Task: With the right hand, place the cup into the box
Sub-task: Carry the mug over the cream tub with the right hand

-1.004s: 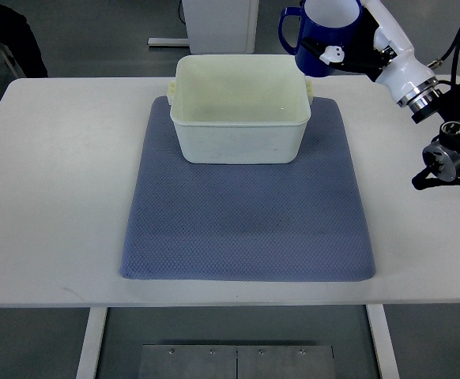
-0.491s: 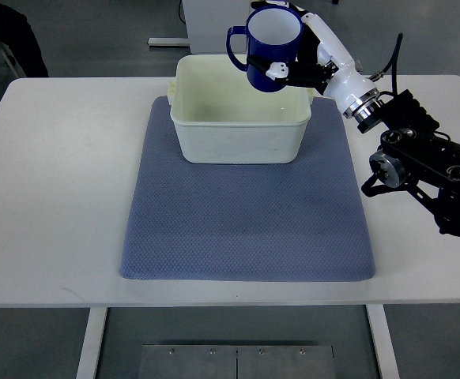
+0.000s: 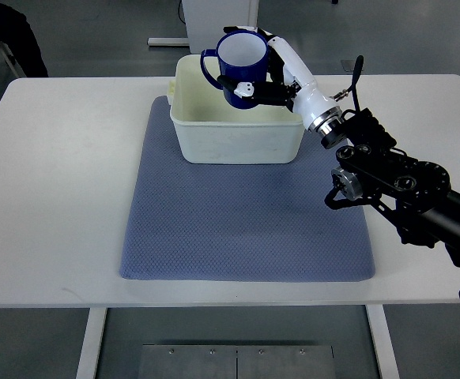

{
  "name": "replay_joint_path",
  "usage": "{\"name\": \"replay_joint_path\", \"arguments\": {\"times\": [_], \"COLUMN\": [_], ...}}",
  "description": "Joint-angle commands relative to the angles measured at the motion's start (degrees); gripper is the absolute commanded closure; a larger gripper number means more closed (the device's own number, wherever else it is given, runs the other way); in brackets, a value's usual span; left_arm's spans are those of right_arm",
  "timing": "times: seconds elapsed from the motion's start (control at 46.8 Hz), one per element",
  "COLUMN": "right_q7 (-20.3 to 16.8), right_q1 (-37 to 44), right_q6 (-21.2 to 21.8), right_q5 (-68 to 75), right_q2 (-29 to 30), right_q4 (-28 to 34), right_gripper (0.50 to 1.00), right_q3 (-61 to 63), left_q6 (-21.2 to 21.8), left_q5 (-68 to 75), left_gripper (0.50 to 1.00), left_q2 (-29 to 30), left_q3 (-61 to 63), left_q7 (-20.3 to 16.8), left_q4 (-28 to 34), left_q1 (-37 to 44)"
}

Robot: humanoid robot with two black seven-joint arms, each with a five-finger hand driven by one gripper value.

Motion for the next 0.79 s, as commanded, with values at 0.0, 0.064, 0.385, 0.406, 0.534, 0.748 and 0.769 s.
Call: {"name": "replay_joint_path", "arguments": {"times": [0.0, 0.064, 0.385, 0.406, 0.534, 0.748, 0.769], "right_q7": [0.0, 0.0, -2.5, -2.7, -4.0, -5.9, -5.9], "right_q1": [0.3, 0.4, 0.4, 0.4, 0.3, -0.2, -0.3], "right_q6": [-0.3, -0.3, -2.8, -2.9, -3.3, -3.4, -3.4], "right_q5": [0.2, 0.2, 0.3, 0.3, 0.3, 0.3, 0.3], "right_q2": [1.4, 2.1, 3.6, 3.6, 3.6, 3.6, 3.6], "right_q4": [-2.5, -4.3, -6.5, -6.7, -7.0, -7.0, -7.0], "right_gripper": [1.0, 1.0, 1.0, 1.0, 1.0, 1.0, 1.0], "right_q3": [0.0, 0.1, 0.0, 0.0, -0.1, -0.2, -0.2], "left_q6": [-0.1, 0.0, 0.0, 0.0, 0.0, 0.0, 0.0], "left_q5": [0.0, 0.0, 0.0, 0.0, 0.0, 0.0, 0.0], "left_gripper": [0.5, 0.5, 0.5, 0.5, 0.5, 0.5, 0.5], "left_q2": [0.0, 0.0, 0.0, 0.0, 0.0, 0.0, 0.0], "left_q3": [0.0, 0.0, 0.0, 0.0, 0.0, 0.0, 0.0], "left_q7": [0.0, 0.0, 0.0, 0.0, 0.0, 0.0, 0.0], "left_q4": [0.0, 0.0, 0.0, 0.0, 0.0, 0.0, 0.0], "left_q1": [0.0, 0.0, 0.0, 0.0, 0.0, 0.0, 0.0]}}
